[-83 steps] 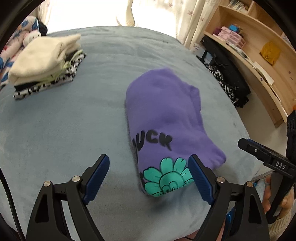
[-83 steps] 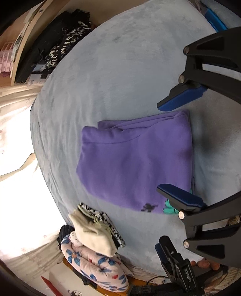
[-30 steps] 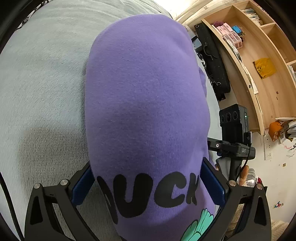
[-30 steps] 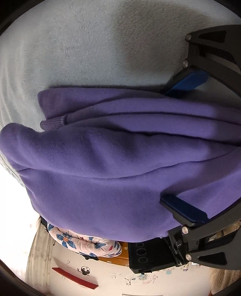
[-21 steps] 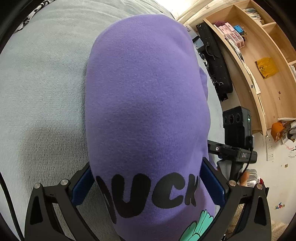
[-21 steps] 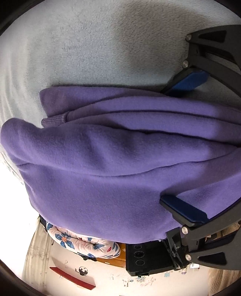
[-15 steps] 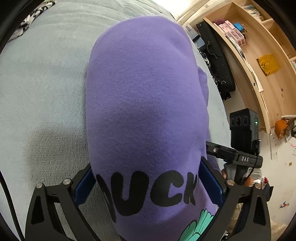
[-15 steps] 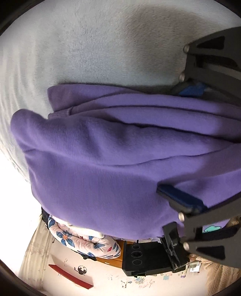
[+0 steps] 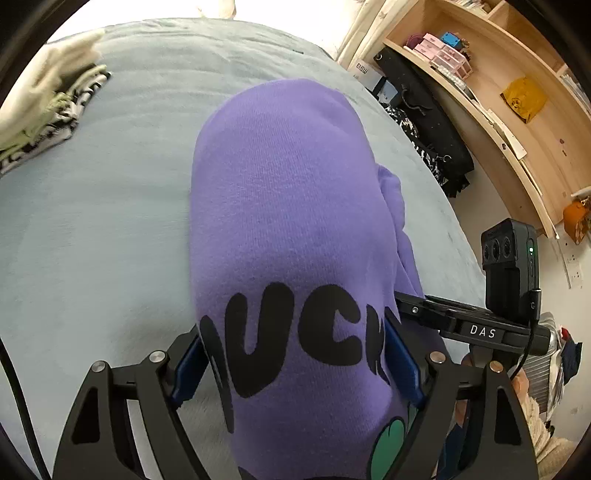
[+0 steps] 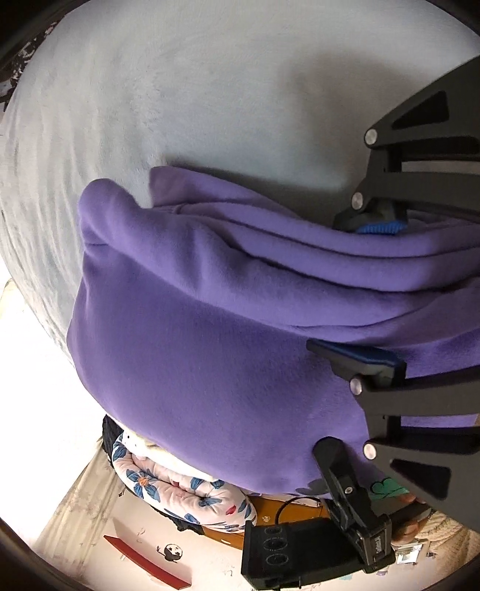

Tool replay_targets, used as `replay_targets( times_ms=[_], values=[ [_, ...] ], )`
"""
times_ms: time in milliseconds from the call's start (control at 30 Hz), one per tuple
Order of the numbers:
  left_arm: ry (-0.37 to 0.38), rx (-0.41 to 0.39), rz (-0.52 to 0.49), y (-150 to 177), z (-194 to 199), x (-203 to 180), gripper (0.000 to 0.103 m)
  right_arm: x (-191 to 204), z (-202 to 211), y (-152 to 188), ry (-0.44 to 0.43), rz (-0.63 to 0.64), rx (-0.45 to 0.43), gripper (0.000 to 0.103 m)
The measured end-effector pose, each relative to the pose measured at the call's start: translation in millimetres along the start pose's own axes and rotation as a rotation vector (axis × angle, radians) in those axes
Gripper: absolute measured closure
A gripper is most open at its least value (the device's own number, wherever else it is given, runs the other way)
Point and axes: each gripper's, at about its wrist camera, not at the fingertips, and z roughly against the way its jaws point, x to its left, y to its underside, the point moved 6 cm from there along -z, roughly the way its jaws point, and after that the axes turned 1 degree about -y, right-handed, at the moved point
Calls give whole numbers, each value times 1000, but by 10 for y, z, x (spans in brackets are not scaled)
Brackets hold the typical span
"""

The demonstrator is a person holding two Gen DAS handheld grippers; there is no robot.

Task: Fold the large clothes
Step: 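Grasp the folded purple hoodie with both tools and lift it, then carry the hoodie with both tools and lower it onto the clothes stack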

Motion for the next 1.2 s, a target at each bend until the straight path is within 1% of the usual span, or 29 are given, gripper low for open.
replay_targets(
  times_ms=[133,300,500,633,700,767,900,967,1067,1100,1133,1200],
  values=[
    [-5,-29,2,82,348,69,20,330,97,126,-15,9,-22,58],
    [1,-71,25,187,946,296,20,885,180,199,-27,79,-33,58],
    [4,-141,53,223,1784,912,20,1751,183,128,-71,160,-71,58],
    [3,-172,78,61,2279,1342,20,2311,95,-57,-111,203,-96,58],
    [2,-189,95,-98,2529,1581,20,2554,31,-210,-136,212,-106,58],
    [6,-207,109,-285,2711,1794,20,2884,-72,-443,-150,240,-127,58],
    [9,-266,112,-866,3118,2319,20,3490,-282,-947,-164,300,-166,58],
    [2,-292,105,-1171,3255,2538,20,3766,-431,-1257,-180,313,-182,58],
    [0,-318,106,-1627,3386,2930,20,4078,-661,-1694,-196,321,-205,58],
    [-1,-328,111,-1821,3416,3114,20,4173,-764,-1834,-197,325,-209,58],
    [-6,-330,106,-1967,3405,3203,20,4246,-869,-1970,-196,326,-215,58],
    [-7,-335,110,-2307,3352,3503,19,4371,-1130,-2259,-191,328,-220,58]
  ],
)
